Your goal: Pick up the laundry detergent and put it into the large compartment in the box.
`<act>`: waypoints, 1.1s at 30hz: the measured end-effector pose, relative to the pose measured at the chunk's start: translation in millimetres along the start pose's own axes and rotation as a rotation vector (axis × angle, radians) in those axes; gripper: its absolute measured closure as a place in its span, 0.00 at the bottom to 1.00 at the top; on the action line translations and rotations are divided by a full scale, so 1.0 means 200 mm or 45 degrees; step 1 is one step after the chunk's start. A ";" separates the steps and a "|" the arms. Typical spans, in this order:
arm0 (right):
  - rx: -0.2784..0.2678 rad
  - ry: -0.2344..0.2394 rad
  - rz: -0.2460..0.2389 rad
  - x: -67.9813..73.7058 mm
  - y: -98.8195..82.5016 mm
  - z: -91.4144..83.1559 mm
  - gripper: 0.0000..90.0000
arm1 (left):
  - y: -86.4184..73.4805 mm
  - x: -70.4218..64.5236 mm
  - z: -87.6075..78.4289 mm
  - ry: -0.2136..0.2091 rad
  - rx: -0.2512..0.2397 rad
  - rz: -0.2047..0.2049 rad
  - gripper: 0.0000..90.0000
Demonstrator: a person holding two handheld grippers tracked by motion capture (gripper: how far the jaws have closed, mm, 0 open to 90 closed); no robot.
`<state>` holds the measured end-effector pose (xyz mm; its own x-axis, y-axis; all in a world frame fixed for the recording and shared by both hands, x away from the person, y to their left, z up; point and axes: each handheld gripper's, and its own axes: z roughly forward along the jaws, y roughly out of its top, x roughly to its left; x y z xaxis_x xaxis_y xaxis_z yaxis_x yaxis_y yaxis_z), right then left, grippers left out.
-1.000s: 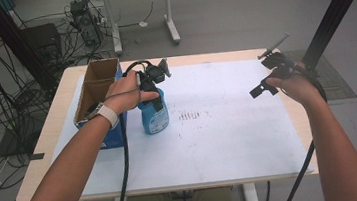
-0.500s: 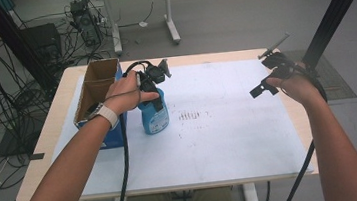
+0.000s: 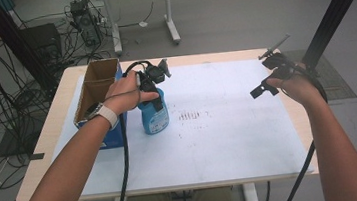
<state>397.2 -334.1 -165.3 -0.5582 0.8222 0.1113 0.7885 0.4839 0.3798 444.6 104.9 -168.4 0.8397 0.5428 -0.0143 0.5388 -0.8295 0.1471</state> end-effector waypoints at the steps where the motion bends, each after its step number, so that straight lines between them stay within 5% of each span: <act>1: 0.000 -0.002 -0.001 0.00 0.00 0.00 0.13 | 0.00 0.00 0.00 -0.001 0.000 0.000 0.44; 25: 0.004 -0.002 -0.005 0.00 -0.01 0.00 0.13 | 0.00 0.01 0.00 -0.005 0.001 -0.012 0.44; 33: 0.009 -0.002 0.004 -0.01 -0.02 0.01 0.13 | 0.00 0.00 -0.01 0.008 0.008 -0.051 0.44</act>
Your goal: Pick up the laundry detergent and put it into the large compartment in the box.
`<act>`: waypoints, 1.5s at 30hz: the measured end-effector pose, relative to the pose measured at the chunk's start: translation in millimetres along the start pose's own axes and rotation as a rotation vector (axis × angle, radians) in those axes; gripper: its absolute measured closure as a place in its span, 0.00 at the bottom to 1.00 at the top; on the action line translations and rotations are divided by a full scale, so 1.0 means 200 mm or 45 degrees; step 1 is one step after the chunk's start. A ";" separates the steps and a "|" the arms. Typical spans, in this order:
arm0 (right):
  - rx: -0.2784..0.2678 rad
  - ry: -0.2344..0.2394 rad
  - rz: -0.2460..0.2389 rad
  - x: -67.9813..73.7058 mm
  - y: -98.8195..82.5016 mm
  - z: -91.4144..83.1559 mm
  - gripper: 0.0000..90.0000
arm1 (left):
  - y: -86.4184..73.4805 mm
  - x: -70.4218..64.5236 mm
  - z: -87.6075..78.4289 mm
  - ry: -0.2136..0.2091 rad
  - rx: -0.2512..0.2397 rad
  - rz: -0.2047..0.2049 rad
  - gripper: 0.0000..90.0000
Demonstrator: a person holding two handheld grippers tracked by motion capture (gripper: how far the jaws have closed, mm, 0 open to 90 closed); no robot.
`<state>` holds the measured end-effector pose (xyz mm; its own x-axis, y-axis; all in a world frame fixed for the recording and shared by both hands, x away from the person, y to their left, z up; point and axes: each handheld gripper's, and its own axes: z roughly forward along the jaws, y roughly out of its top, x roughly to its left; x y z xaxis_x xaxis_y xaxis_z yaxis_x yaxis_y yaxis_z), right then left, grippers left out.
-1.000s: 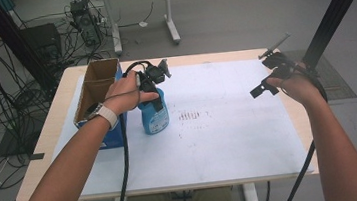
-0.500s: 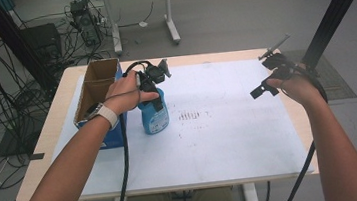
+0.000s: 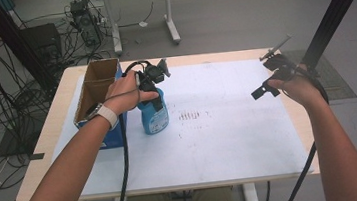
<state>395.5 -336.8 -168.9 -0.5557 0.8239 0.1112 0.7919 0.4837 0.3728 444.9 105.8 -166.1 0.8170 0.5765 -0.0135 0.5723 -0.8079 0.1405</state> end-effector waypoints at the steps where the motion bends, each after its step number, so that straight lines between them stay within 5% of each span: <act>1: 0.001 0.000 0.001 0.00 0.00 0.00 0.13 | 0.00 0.00 -0.01 0.008 0.001 -0.023 0.44; 19: -0.006 -0.001 -0.010 0.02 0.01 -0.01 0.13 | -0.07 -0.04 -0.23 0.055 -0.042 -0.189 0.44; 31: -0.015 0.001 -0.020 0.04 0.00 -0.02 0.13 | -0.06 -0.10 -0.39 0.102 -0.058 -0.263 0.44; 45: -0.037 0.014 -0.035 0.05 0.01 -0.03 0.13 | -0.05 -0.13 -0.54 0.133 -0.067 -0.418 0.44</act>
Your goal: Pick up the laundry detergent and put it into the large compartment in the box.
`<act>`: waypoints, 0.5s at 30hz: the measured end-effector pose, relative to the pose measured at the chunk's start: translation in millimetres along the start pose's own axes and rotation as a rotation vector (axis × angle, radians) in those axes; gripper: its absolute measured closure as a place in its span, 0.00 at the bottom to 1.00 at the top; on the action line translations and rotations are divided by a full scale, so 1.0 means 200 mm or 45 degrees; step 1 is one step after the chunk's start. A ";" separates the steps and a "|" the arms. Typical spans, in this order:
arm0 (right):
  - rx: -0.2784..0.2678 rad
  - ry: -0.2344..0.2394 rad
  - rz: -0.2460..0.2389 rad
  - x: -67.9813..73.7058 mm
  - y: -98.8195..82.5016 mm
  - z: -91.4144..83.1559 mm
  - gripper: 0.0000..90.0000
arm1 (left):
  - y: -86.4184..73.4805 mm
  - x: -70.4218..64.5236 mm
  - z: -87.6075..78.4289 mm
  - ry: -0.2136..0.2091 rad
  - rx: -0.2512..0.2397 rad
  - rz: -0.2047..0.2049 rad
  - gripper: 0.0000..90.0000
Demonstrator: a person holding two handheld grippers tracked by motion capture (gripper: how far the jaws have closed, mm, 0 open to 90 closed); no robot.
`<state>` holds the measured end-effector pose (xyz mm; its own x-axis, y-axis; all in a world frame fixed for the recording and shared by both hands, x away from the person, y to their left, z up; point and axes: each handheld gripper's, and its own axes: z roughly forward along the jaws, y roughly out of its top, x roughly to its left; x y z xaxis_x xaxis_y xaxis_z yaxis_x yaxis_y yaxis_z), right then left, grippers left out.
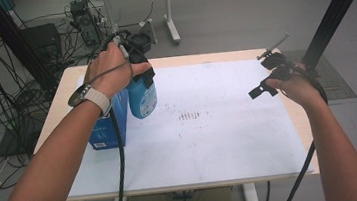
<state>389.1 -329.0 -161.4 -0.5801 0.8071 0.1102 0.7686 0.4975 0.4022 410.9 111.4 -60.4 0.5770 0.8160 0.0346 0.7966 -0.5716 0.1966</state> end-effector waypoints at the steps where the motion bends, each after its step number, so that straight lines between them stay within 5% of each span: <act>1: 0.000 0.001 -0.005 0.00 0.00 0.00 0.13 | 0.00 0.00 -0.01 0.003 0.003 -0.005 0.44; 15: -0.002 0.001 -0.027 0.01 0.02 -0.01 0.13 | -0.01 -0.01 -0.15 0.029 -0.014 -0.117 0.44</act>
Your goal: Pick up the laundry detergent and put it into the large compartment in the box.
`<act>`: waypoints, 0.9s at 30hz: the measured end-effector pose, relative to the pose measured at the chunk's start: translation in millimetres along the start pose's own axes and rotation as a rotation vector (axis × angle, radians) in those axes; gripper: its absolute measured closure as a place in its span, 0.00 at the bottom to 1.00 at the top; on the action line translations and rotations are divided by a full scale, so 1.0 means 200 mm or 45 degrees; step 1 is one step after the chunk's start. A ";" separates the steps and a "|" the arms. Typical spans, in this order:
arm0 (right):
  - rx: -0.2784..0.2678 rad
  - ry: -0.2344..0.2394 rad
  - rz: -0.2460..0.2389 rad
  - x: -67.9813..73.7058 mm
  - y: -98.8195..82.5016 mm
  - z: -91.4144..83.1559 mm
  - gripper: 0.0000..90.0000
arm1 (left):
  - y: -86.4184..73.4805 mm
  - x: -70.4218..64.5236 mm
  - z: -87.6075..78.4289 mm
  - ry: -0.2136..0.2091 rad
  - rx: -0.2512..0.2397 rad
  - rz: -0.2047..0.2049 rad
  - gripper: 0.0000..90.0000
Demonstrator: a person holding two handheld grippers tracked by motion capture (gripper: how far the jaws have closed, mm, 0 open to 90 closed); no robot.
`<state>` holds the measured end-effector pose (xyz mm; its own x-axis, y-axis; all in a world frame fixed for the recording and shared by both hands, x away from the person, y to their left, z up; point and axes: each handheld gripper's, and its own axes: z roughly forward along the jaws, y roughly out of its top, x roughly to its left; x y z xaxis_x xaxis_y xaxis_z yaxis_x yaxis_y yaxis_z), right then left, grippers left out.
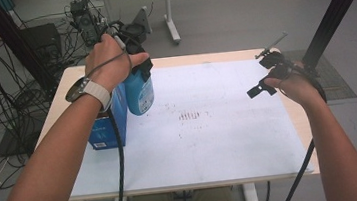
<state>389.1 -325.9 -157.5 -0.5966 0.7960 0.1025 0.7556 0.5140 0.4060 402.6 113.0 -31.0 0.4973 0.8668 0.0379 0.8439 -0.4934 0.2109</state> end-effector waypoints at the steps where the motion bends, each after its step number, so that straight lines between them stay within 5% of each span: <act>1: -0.002 0.000 0.001 0.00 0.00 0.00 0.13 | 0.00 0.00 -0.02 0.004 0.000 -0.008 0.44; 11: 0.000 -0.003 0.003 -0.01 -0.01 -0.02 0.13 | 0.00 0.04 -0.19 0.000 -0.033 -0.125 0.44; 27: -0.018 0.004 -0.017 0.01 0.01 -0.01 0.13 | -0.02 0.08 -0.36 0.031 -0.054 -0.235 0.44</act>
<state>389.0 -324.4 -154.7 -0.6074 0.7881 0.0995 0.7437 0.5202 0.4199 392.3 134.0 39.8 0.3293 0.9441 0.0181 0.9109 -0.3226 0.2572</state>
